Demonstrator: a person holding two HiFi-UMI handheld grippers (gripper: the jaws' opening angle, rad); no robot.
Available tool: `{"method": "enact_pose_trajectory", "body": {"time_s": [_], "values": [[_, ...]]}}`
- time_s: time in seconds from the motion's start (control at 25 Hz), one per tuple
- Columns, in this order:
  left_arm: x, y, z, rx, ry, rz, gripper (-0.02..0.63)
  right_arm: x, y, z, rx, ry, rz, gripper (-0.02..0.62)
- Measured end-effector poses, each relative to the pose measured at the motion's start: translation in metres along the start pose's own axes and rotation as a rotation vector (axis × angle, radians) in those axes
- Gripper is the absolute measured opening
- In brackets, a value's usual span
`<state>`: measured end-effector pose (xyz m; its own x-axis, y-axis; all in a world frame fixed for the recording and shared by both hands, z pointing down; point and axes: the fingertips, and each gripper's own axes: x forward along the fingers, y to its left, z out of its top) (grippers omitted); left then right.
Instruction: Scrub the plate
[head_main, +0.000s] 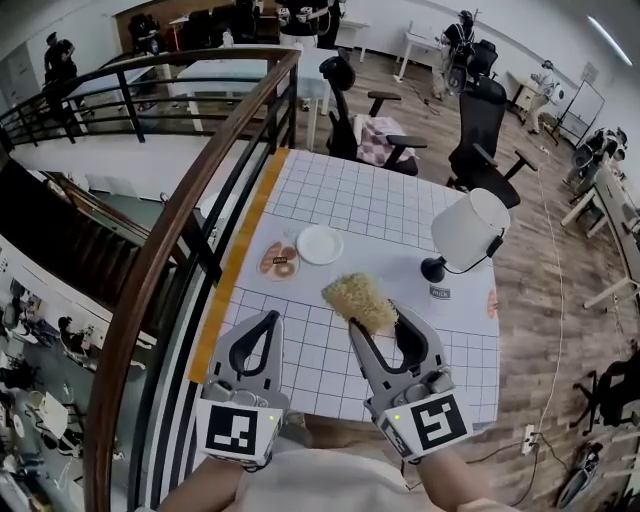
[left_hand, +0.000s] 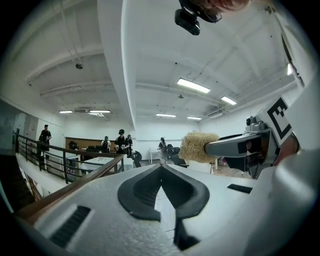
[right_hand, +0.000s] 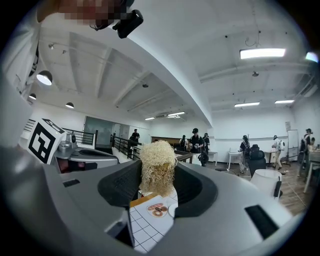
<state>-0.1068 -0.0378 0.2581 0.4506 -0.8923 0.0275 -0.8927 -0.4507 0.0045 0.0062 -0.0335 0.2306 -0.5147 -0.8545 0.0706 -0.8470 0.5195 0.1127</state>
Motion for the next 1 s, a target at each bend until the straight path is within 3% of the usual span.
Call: {"method": "enact_pose_trajectory", "body": {"time_s": [0.12,0.52,0.68,0.84,1.0], "values": [[0.006,0.007,-0.008,-0.034,0.003,0.022,0.012,0.009,-0.003,-0.001,0.031,0.001,0.005,0.193],[0.03,0.005,-0.017,-0.001,0.05,0.072,0.012,0.021,-0.031,-0.019,0.102,0.009,0.051,0.193],[0.041,-0.006,-0.025,-0.024,0.069,0.067,0.012,0.026,-0.045,-0.033,0.185,0.024,0.081,0.193],[0.055,-0.006,-0.039,0.018,0.088,0.071,0.012,0.037,-0.057,-0.047,0.201,0.04,0.087,0.193],[0.079,-0.006,-0.044,-0.009,0.102,0.047,0.012,0.055,-0.07,-0.061,0.24,0.062,0.089,0.193]]}}
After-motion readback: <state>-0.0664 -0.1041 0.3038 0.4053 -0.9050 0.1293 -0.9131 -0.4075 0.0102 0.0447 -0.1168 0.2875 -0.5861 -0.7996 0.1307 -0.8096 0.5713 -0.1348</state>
